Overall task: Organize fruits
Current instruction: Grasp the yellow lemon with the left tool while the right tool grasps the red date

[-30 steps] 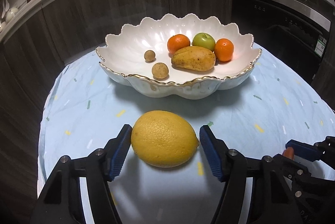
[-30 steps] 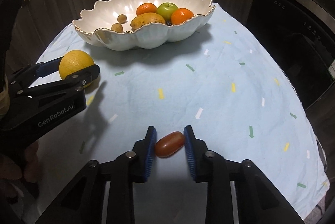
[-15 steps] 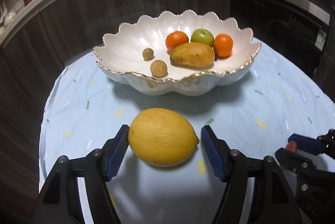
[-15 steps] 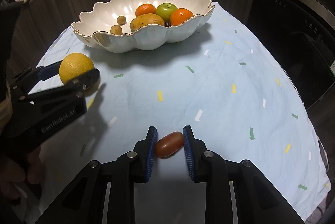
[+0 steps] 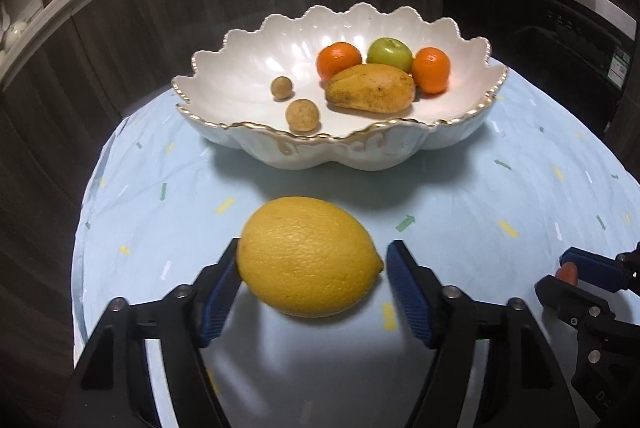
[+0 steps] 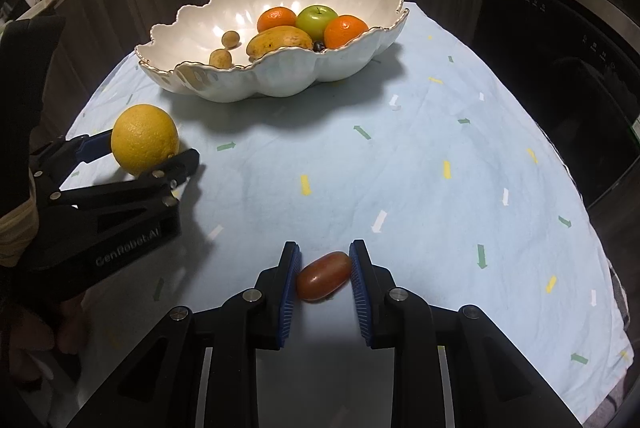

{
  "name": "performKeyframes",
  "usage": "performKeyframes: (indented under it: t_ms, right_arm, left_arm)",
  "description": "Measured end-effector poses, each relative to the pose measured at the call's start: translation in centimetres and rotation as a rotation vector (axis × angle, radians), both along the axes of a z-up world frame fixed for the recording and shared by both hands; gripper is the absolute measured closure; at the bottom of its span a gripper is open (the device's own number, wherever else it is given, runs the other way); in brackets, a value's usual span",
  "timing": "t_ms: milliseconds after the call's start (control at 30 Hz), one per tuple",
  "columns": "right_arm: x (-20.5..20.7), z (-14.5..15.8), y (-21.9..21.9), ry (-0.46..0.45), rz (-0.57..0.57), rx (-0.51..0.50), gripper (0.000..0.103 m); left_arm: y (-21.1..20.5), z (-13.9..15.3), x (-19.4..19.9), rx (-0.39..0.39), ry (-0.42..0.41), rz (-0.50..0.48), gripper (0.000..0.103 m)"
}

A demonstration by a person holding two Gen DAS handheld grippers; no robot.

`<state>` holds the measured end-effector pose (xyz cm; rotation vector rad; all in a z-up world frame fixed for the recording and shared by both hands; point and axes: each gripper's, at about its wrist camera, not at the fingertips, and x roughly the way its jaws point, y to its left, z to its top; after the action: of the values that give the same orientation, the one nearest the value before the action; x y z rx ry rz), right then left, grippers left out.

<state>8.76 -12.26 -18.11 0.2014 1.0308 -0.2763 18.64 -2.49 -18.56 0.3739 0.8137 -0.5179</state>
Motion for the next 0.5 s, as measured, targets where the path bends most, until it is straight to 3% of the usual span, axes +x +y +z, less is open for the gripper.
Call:
performKeyframes:
  t_ms: [500]
  right_arm:
    - [-0.33, 0.69, -0.62, -0.020, -0.013, 0.011, 0.076]
  left_arm:
    - [0.39, 0.48, -0.77, -0.013, 0.033, 0.026, 0.038]
